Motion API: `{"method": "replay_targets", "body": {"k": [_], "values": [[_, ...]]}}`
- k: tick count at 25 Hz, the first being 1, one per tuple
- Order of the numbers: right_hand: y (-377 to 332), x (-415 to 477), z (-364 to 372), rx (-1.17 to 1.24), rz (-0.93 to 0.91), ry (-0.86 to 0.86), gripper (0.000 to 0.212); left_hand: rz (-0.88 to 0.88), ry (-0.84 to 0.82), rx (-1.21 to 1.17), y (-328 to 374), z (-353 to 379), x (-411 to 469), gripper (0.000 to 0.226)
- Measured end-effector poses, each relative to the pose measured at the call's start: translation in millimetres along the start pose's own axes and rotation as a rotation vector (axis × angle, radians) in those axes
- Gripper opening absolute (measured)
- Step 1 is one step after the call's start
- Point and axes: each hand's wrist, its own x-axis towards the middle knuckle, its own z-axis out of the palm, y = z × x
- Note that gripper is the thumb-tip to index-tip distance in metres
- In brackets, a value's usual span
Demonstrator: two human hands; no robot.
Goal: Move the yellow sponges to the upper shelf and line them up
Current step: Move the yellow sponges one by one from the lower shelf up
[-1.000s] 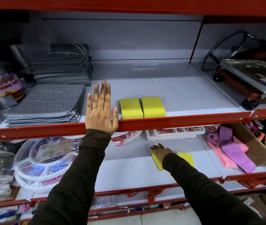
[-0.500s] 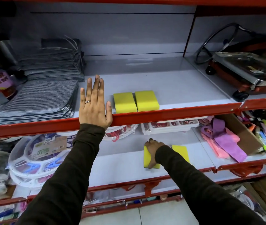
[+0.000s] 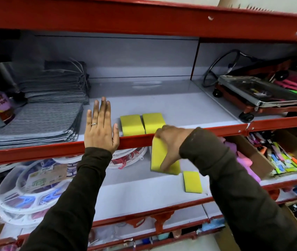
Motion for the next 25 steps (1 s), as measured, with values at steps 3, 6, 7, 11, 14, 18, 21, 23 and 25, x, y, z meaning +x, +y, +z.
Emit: {"method": "replay_targets", "body": {"k": [3, 6, 7, 11, 14, 18, 21, 23, 25], "values": [[31, 14, -35, -0.036, 0.065, 0.146, 0.099, -0.004, -0.006, 0.008, -1, 0, 0, 0.073], [70, 50, -53, -0.063, 0.137, 0.145, 0.102, -0.003, 0.002, 0.009, -1, 1, 0, 0.074], [80, 64, -53, -0.073, 0.150, 0.121, 0.104, -0.001, 0.004, 0.008, -1, 2, 0, 0.074], [97, 103, -41, -0.120, 0.171, -0.041, 0.105, -0.009, 0.024, 0.002, -2, 3, 1, 0.076], [97, 110, -33, -0.095, 0.168, -0.097, 0.102, -0.006, 0.022, 0.008, -2, 3, 1, 0.076], [94, 90, -38, 0.051, 0.131, 0.066, 0.096, -0.011, 0.015, 0.017, -2, 3, 0, 0.076], [89, 53, -39, 0.243, 0.026, 0.245, 0.077, -0.008, 0.021, 0.023, 0, 2, 0, 0.075], [82, 30, -30, 0.374, -0.050, 0.215, 0.061, -0.005, 0.024, 0.028, 0, 3, 0, 0.074], [76, 22, -6, 0.433, -0.050, 0.067, 0.053, -0.005, 0.032, 0.030, -1, 2, 0, 0.073]]}}
